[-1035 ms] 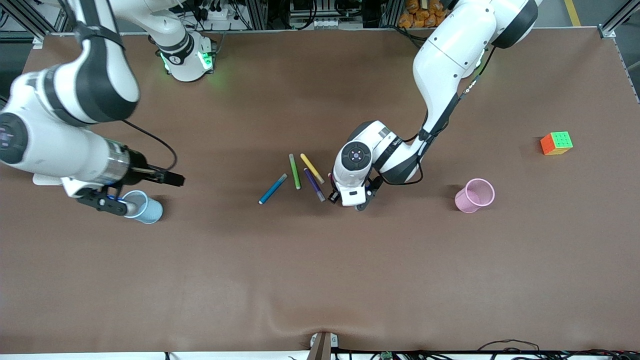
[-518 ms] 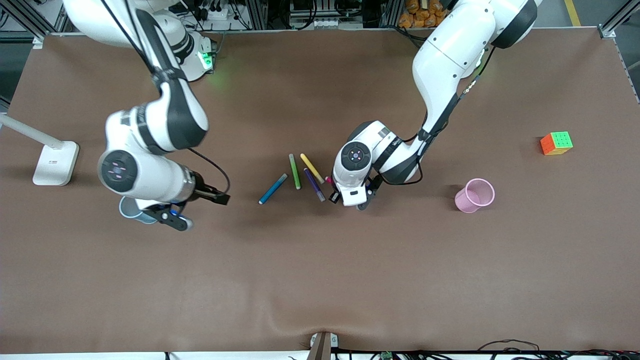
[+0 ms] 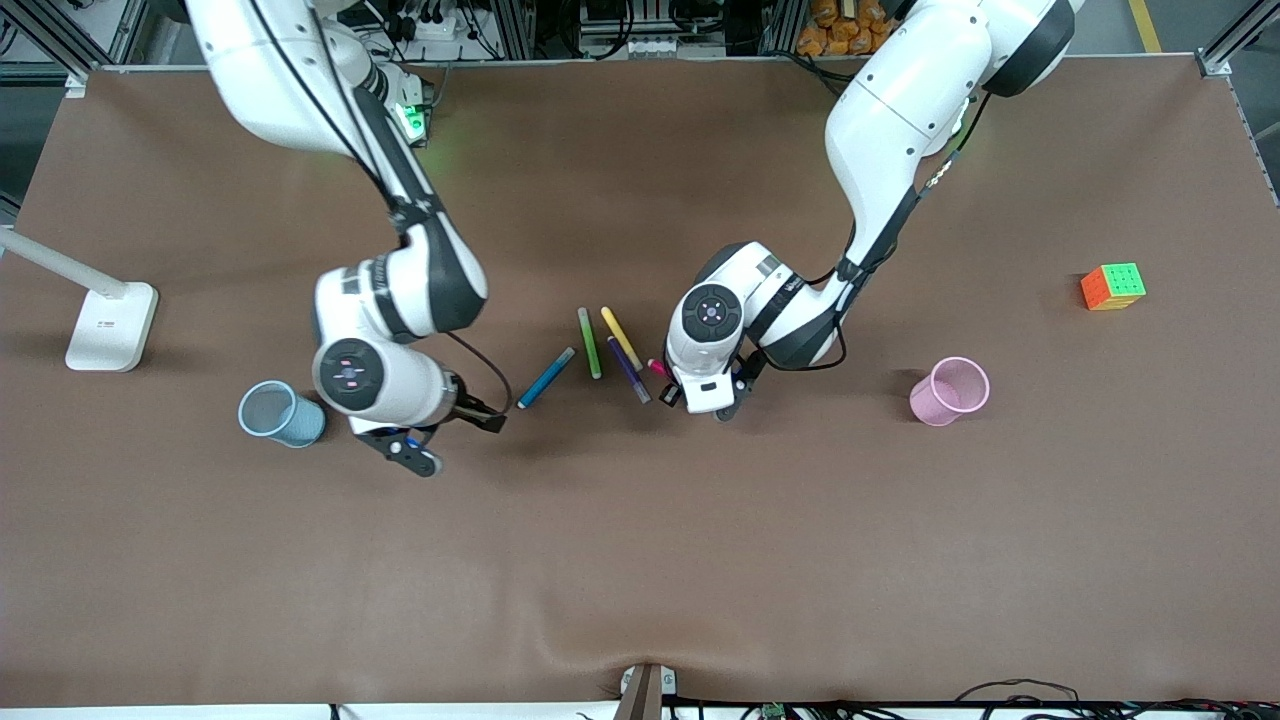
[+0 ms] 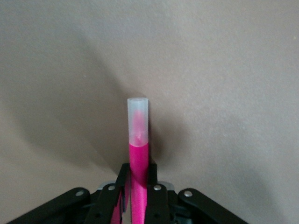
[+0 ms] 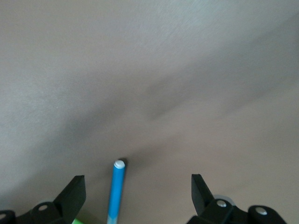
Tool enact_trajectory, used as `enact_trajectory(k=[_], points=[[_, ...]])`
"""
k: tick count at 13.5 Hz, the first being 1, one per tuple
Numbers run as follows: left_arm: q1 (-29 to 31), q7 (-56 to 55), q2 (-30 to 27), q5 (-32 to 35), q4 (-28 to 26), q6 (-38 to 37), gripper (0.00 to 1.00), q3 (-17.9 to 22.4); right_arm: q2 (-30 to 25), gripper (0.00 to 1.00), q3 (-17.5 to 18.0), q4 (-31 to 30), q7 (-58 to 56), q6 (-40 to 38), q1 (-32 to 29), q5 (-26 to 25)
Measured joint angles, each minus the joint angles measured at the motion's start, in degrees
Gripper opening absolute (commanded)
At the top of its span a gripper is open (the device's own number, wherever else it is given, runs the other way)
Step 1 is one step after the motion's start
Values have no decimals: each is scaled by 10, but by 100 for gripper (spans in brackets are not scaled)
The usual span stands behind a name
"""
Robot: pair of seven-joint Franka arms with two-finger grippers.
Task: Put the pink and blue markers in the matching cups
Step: 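Grasp the blue marker with the right gripper while the left gripper lifts pink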
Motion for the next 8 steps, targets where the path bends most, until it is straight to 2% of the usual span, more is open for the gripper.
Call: enact_trajectory(k=[1,3,8], points=[[1,0,-1,0,1,-6,0,4,12,100,0,-3,17,21,10,0],[3,0,-5,1,3,-15,0,14,32,90,0,-4,38,48,24,0],[19,10,-41,13,10,-68,0,29,43,77,0,-10,44,57,28,12]])
